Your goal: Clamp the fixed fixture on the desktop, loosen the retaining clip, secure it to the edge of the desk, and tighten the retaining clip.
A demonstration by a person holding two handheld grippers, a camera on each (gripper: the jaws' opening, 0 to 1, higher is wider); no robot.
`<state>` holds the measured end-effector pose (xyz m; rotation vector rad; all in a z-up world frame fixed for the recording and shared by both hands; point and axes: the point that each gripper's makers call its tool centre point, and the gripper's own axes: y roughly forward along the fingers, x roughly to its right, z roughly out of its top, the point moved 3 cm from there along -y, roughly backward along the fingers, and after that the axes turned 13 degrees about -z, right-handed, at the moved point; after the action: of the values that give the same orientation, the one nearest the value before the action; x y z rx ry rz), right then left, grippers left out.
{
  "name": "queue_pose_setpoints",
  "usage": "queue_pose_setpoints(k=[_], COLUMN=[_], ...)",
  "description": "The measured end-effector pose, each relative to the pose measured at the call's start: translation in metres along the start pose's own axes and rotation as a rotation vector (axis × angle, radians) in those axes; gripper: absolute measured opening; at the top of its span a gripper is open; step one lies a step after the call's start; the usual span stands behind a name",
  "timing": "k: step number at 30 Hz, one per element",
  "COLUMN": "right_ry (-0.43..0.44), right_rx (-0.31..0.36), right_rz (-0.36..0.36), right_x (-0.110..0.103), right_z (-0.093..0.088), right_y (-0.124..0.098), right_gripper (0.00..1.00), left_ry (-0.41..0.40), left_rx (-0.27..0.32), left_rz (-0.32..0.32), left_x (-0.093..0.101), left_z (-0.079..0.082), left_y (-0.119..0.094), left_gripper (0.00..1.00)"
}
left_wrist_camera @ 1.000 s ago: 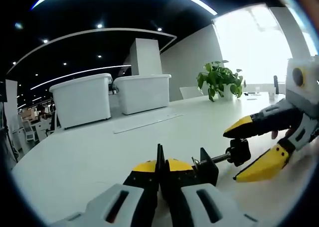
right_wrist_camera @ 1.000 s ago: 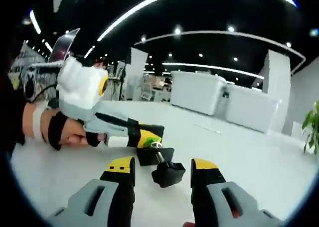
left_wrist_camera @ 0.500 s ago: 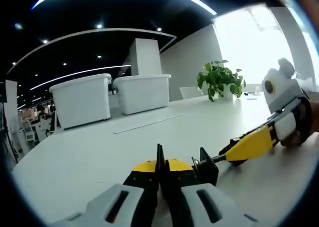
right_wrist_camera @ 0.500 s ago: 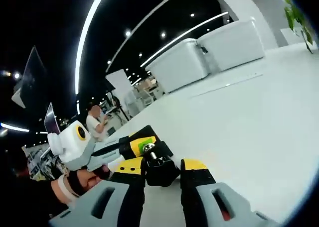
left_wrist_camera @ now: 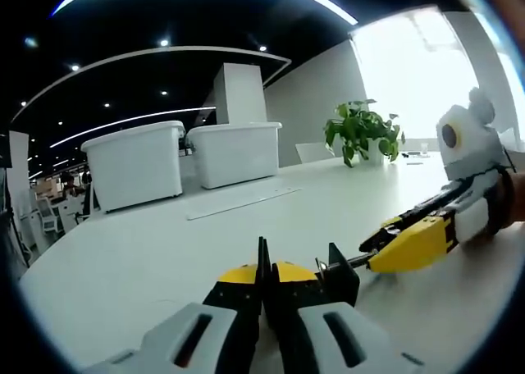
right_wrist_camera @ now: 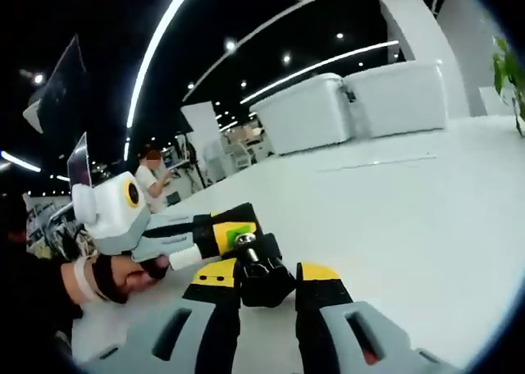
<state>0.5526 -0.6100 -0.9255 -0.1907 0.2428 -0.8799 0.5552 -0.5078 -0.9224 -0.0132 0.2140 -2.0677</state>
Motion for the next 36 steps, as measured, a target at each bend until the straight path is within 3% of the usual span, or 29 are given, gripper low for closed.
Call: queue_pose_setpoints(k=[3,12,17,21,30,36], right_ry=[-0.164,-0.487,-0.520,-0.651,-0.797,-0.843], right_rx=[0.056,0.179,0.188,0.223,0.261,0.280], right_rz=[-0.019,-0.072,-0.074,-0.107,-0.146,-0.160], right_x=[-0.003,-0.011,-0.009,-0.010,-0.012,-0.013], right_z=[0.002,0.004,0.004,0.004,0.004,0.004], right_y=[-0.002,-0.007,-0.004,-0.004,-0.003,-0.002], right_gripper=[0.22,0.22,0.22,0.23,0.23,0.23], left_ry=[0.000,0.001,0.001,0.000,-0.002,-0.002], left_rx=[0.000,-0.001,-0.001,-0.001,-0.001,-0.002], left_rz=[0.000,0.003,0.004,0.005,0.004,0.006], left_x=[0.000,0.001,0.000,0.000,0.000,0.000], left_z=[0.000,0.000,0.000,0.000,0.000,0.000], left_y=[0.000,0.000,0.000,0.000,-0.001,-0.001], left_gripper=[0.05,0.05,0.05,0.05,0.05,0.05])
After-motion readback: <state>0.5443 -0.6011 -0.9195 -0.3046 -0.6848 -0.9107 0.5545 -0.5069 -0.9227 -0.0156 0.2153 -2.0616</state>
